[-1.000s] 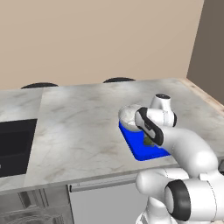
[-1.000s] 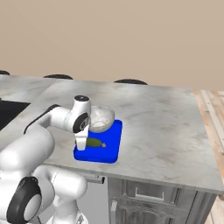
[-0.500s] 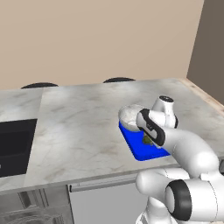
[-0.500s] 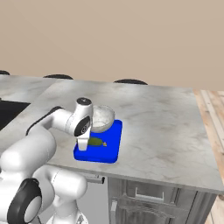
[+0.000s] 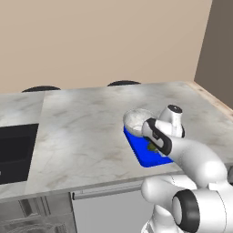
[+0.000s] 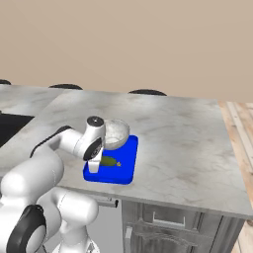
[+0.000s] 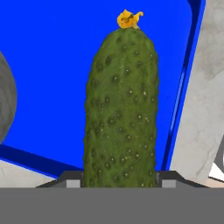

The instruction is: Place the two vegetables and bowl onto the tray for setting up a vegetable dip station.

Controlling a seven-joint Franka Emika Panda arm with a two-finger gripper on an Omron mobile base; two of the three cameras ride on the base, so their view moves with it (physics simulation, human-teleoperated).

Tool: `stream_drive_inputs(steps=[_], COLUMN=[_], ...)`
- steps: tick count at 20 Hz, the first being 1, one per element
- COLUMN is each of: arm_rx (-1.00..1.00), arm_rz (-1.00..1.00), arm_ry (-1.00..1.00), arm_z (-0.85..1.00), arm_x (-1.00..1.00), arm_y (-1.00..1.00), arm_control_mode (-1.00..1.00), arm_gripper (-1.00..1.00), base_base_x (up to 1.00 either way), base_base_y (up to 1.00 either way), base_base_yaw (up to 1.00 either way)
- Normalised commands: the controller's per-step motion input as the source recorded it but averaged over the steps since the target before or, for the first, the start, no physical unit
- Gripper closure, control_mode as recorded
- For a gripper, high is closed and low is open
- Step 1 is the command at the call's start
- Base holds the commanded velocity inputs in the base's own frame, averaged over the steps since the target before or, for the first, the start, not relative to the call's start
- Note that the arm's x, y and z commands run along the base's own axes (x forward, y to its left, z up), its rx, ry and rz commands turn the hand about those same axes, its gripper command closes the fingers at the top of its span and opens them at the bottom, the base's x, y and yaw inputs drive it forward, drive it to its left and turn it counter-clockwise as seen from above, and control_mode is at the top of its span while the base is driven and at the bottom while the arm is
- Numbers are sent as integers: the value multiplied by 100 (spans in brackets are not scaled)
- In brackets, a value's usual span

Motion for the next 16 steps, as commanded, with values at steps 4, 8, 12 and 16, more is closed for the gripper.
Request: stream_drive_inputs(steps=[4, 8, 12, 16], arm_rx=[0, 0, 0, 0], arm_rz=[-4, -3, -1, 0], arm_ry=[-3, -3, -2, -1], arm_z=[-9, -10, -8, -5], arm_x=[10, 8, 11, 13], arm_y=[0, 0, 0, 0], arm_control_mode=[-100, -100, -100, -100], arm_gripper=[100, 100, 100, 100], base_base_x=[0, 0, 0, 0], base_base_y=[0, 0, 0, 0], base_base_yaw=[0, 0, 0, 0])
